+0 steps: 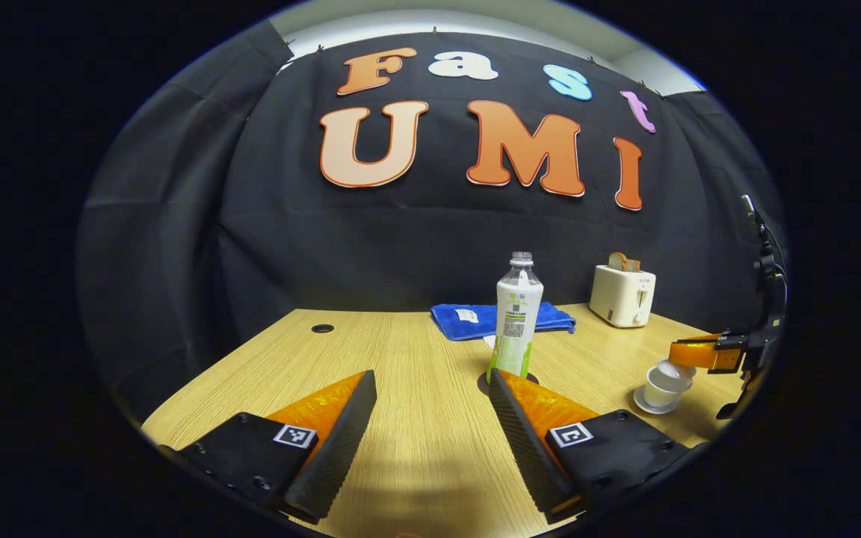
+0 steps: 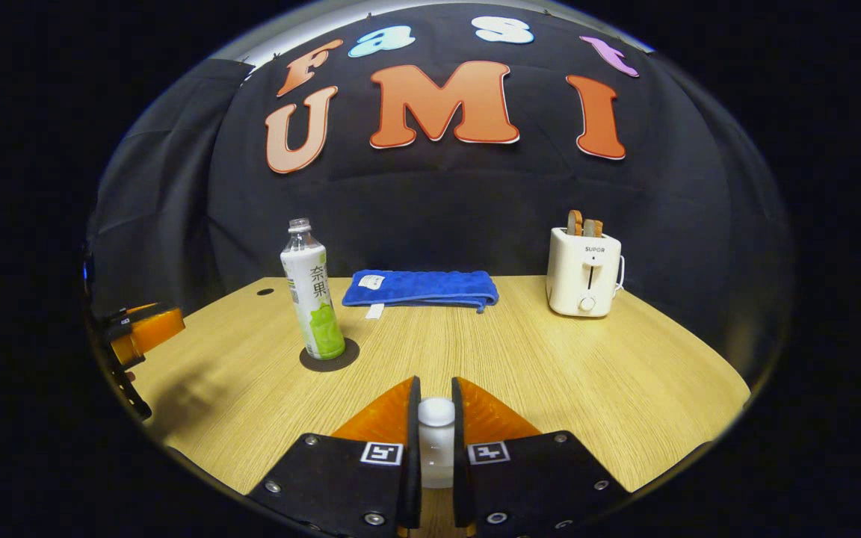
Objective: Open the teacup lid with one hand, grasp the water bottle and pour water into the teacup with the other hand; after pouring, place the water bottle on the coaster and then close the teacup lid.
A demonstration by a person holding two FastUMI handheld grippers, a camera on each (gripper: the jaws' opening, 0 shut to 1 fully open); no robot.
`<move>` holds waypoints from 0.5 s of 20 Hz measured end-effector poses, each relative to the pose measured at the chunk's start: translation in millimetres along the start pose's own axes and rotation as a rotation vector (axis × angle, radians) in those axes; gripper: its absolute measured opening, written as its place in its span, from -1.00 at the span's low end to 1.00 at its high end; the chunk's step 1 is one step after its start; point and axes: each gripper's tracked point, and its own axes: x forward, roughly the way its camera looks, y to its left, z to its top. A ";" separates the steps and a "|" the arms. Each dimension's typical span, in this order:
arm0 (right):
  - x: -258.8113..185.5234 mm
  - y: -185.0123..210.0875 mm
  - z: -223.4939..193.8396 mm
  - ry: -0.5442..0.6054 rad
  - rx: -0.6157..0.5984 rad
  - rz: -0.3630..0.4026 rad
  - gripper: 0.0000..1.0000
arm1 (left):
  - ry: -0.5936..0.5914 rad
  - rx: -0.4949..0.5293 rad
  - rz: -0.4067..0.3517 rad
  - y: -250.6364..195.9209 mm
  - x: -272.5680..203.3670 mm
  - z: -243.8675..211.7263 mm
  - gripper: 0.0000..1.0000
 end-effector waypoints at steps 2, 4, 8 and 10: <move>1.8 2.2 -4.0 0.007 -0.002 0.005 -0.63 | 0.006 -0.004 -0.005 -0.6 0.6 -1.0 0.95; 2.3 4.0 -7.5 0.013 -0.016 0.006 -0.62 | 0.011 -0.003 -0.010 -3.4 1.0 -2.9 0.94; 5.8 4.6 -12.3 0.025 -0.027 0.005 -0.57 | 0.014 -0.004 -0.017 -7.0 0.6 -4.3 0.94; 5.5 3.0 -13.1 0.027 -0.030 -0.001 -0.57 | 0.018 -0.002 -0.019 -6.4 -1.7 -3.6 0.95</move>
